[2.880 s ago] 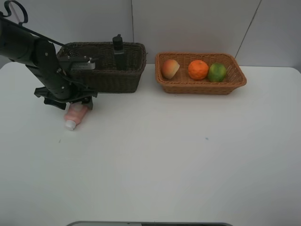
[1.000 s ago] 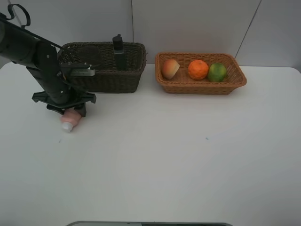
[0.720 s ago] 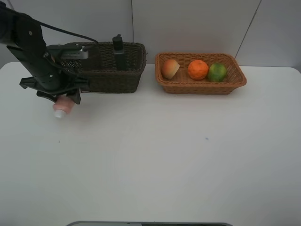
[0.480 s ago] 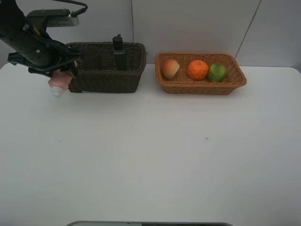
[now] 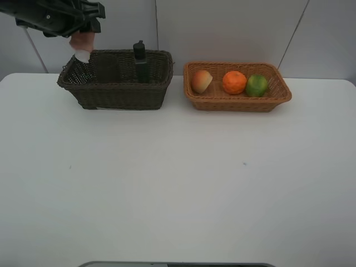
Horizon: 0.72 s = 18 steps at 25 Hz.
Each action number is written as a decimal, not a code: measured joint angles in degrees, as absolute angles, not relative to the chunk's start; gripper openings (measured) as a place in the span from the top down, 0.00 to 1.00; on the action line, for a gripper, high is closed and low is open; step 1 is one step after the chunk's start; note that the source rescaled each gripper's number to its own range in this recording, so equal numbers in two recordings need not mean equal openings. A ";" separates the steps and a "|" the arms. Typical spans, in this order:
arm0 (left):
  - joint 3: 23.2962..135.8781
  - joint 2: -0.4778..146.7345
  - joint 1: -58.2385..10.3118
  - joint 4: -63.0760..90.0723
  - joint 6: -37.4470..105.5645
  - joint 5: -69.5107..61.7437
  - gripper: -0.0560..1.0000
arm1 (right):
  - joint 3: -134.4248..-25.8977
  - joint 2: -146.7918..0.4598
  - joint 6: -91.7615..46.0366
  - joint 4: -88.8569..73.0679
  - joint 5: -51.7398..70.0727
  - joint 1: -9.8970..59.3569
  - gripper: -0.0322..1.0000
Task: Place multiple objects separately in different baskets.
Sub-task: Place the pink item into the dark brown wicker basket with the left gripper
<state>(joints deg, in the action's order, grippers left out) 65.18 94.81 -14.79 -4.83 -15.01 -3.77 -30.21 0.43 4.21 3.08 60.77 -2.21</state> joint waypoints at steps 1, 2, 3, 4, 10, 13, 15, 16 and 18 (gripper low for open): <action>65.18 94.81 -15.28 -4.83 -14.65 -2.21 0.32 | -30.21 0.43 4.21 3.08 60.77 -2.21 0.16; 65.18 94.81 -15.71 -4.83 -14.11 0.00 0.32 | -30.21 0.43 4.21 3.08 60.77 -2.21 0.16; 65.18 94.81 -15.91 -4.83 -13.31 1.89 0.32 | -30.21 0.43 4.21 3.08 60.77 -2.21 0.16; 65.18 94.81 -15.99 -4.83 -12.51 3.96 0.32 | -30.21 0.43 4.21 3.08 60.77 -2.21 0.16; 65.36 98.16 -16.07 -4.87 -6.85 13.31 0.32 | -30.21 0.43 4.21 3.08 60.77 -2.21 0.16; 65.36 101.78 -16.07 -4.87 -4.52 14.68 0.32 | -30.21 0.43 4.21 3.08 60.77 -2.21 0.16; 65.36 104.17 -16.07 -4.87 -4.18 15.23 0.32 | -30.21 0.43 4.21 3.08 60.77 -2.21 0.16; 65.36 105.43 -16.07 -4.87 -4.12 15.30 0.32 | -30.21 0.43 4.21 3.08 60.77 -2.21 0.16; 65.36 107.38 -16.07 -4.87 -4.06 15.68 0.32 | -30.21 0.43 4.21 3.08 60.77 -2.21 0.16</action>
